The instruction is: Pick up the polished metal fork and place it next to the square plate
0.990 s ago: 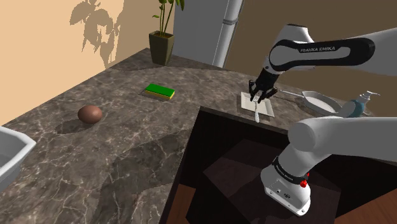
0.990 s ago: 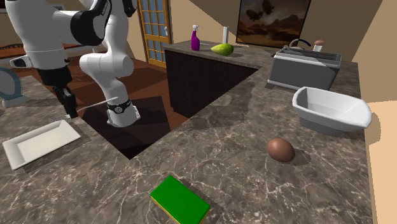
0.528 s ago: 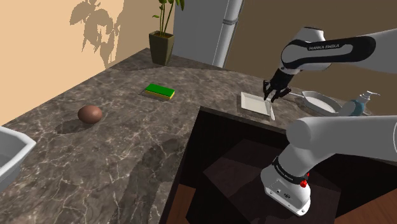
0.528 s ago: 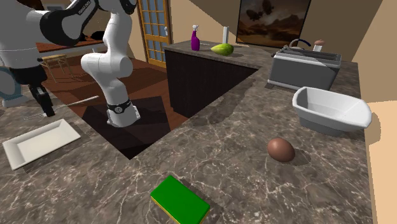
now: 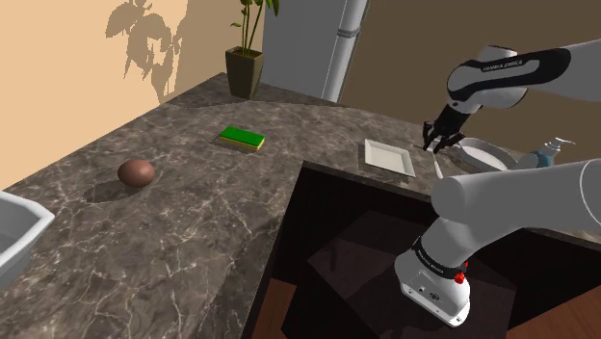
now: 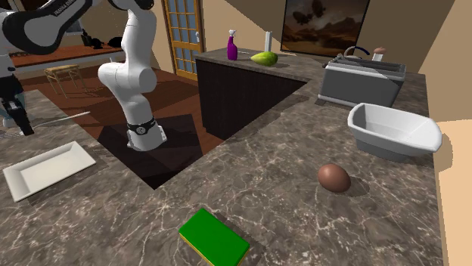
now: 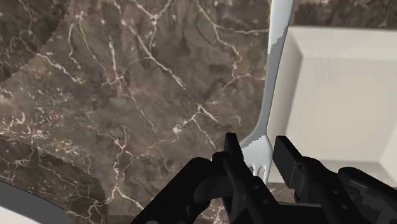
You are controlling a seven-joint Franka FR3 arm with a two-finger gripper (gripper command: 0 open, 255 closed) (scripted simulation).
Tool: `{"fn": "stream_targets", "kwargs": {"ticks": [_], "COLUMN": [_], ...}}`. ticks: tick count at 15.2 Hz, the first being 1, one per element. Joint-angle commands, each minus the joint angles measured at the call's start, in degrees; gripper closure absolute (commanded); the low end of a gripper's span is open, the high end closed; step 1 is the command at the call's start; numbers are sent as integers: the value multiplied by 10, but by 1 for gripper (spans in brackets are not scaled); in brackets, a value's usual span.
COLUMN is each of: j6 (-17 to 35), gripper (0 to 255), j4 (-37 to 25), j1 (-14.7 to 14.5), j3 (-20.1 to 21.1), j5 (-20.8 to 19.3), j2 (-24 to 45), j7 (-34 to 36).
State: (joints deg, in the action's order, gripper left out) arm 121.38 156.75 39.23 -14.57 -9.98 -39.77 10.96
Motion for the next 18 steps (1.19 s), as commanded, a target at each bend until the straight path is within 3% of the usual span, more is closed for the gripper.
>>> {"fn": "stream_targets", "kwargs": {"ticks": [1, 7, 18], "j6": [11, 31, 133], "gripper": [255, 255, 255], "j4": [-20, -98, -49], "j1": [9, 22, 17], "j3": [-26, -103, -125], "j5": [-10, -19, -17], "j2": [29, 120, 174], "j7": [-28, -118, -126]}}
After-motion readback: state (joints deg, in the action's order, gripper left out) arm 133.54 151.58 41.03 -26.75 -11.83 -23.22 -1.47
